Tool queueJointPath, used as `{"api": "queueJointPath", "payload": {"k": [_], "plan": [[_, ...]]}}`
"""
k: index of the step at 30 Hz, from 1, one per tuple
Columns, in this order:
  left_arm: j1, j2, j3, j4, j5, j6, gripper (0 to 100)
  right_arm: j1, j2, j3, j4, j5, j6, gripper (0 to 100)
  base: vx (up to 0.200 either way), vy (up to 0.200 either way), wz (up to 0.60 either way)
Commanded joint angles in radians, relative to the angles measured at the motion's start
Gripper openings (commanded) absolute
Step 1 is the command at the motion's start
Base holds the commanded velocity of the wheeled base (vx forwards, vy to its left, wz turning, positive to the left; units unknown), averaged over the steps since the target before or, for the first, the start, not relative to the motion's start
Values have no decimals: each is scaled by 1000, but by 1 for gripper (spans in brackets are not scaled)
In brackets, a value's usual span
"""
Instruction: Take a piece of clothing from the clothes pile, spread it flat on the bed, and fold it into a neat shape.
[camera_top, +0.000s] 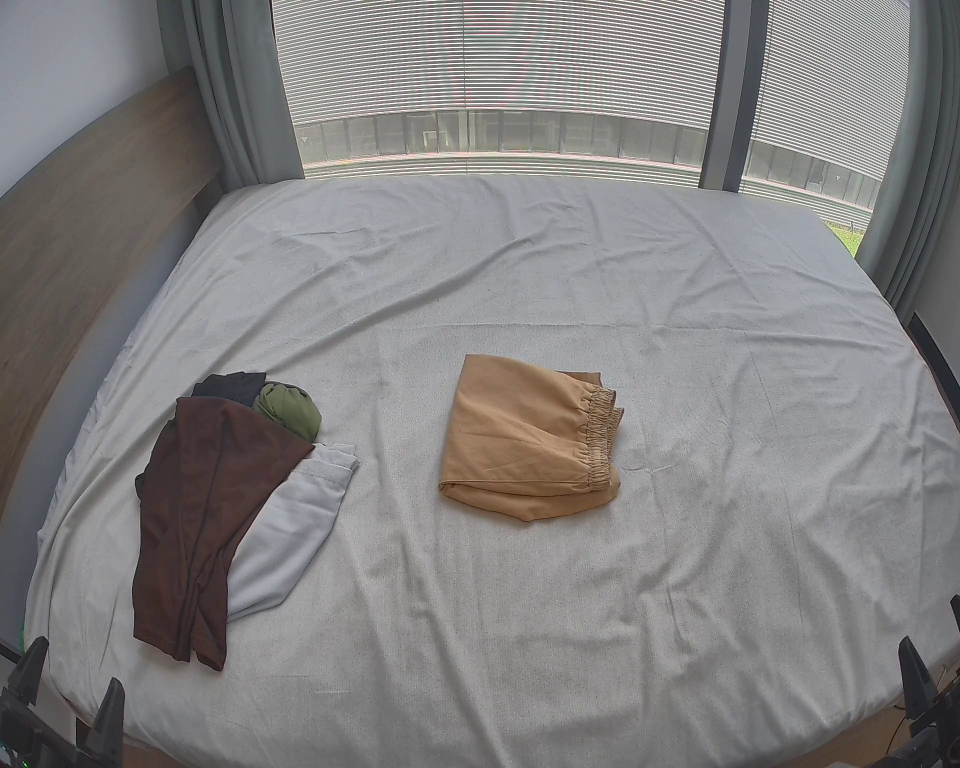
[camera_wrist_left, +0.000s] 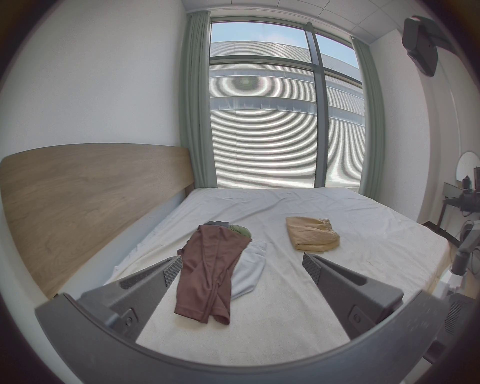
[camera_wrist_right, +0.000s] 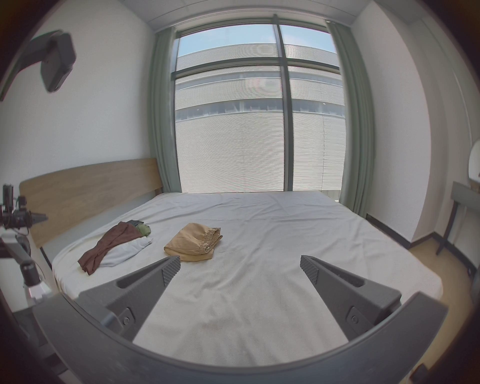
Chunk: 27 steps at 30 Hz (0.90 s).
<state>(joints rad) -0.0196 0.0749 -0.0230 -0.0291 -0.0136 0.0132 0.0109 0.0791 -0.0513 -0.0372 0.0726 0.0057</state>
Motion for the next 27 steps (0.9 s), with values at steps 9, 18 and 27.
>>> {"api": "queueJointPath", "payload": {"k": [9, 18, 27], "plan": [[23, -72, 23, 28, 37, -12, 100, -15, -79, 50, 53, -62, -10, 100, 0, 0, 0], [21, -72, 23, 29, 35, -2, 100, -15, -79, 50, 40, -57, -20, 100, 0, 0, 0], [21, -72, 23, 29, 35, -6, 100, -14, -79, 48, 45, -59, -20, 100, 0, 0, 0]]}}
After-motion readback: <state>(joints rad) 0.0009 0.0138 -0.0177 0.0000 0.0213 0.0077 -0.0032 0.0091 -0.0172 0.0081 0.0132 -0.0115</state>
